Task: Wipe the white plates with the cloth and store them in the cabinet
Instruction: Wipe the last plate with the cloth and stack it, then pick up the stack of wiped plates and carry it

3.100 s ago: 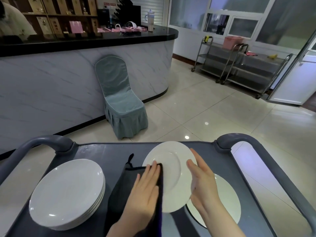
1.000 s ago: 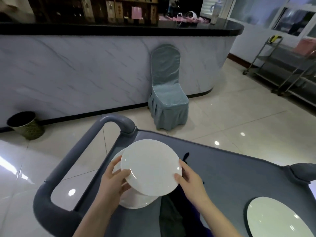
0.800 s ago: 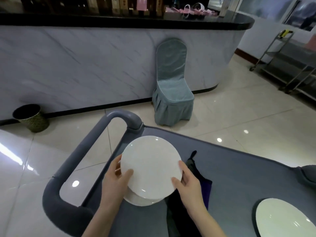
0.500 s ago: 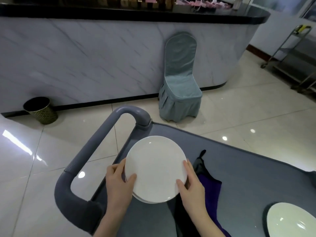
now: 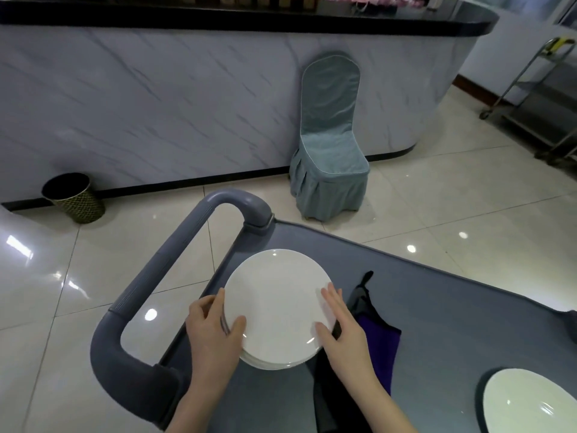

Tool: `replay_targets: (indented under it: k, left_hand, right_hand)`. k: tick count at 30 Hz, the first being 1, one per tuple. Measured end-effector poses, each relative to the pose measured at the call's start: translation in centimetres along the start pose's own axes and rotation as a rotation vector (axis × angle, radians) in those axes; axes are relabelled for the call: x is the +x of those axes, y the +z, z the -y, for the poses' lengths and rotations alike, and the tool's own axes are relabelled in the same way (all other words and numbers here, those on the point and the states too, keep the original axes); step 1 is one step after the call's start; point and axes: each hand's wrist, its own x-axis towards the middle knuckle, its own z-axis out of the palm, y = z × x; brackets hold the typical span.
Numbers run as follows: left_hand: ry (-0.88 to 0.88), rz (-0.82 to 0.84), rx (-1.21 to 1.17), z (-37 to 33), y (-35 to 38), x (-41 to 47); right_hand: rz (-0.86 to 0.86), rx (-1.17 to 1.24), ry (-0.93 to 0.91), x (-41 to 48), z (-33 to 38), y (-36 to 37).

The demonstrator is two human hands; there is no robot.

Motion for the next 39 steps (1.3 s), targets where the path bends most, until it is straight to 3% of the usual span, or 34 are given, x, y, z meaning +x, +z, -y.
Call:
replay_targets:
  k: [4,8,17,25,30,36,39]
  left_hand:
    - [0.063,-0.115,0.056,-1.7,0.5,-0.5]
    - [0.294,-0.105,0.034,-4.7,3.4,-2.1]
    - [0.459,0.38,-0.036,-10.1,16.6,-9.6]
    - [0.417,0.644,0.018,-11.8,27.9,-16.5]
    - [0.48,0.851,0.237,-11.9,32.1,-19.1]
    - [0.419,0.84,0.359,-10.2,34.2,-20.2]
    - [0.363,0.801,0.312,-10.3,34.3,-20.8]
  right_hand:
    - [-0.035,0.018,-0.018,-0.3,-0.6,-2.8]
    - [-0.108,0.0,0.022,-1.7,-2.9,-7.0]
    - [-0.377,-0.172,0.123,-7.2,-9.0,-20.1]
    - [-0.472,-0.436,0.351,-13.5,-15.8,-29.6]
    - [-0.494,-0.53,0.492,-16.1,-18.3,-32.7]
    - [-0.411,-0.392,0.672,-17.1,-20.4,-33.9]
    - [-0.399,-0.274,0.663,-17.4,-20.7,-33.9]
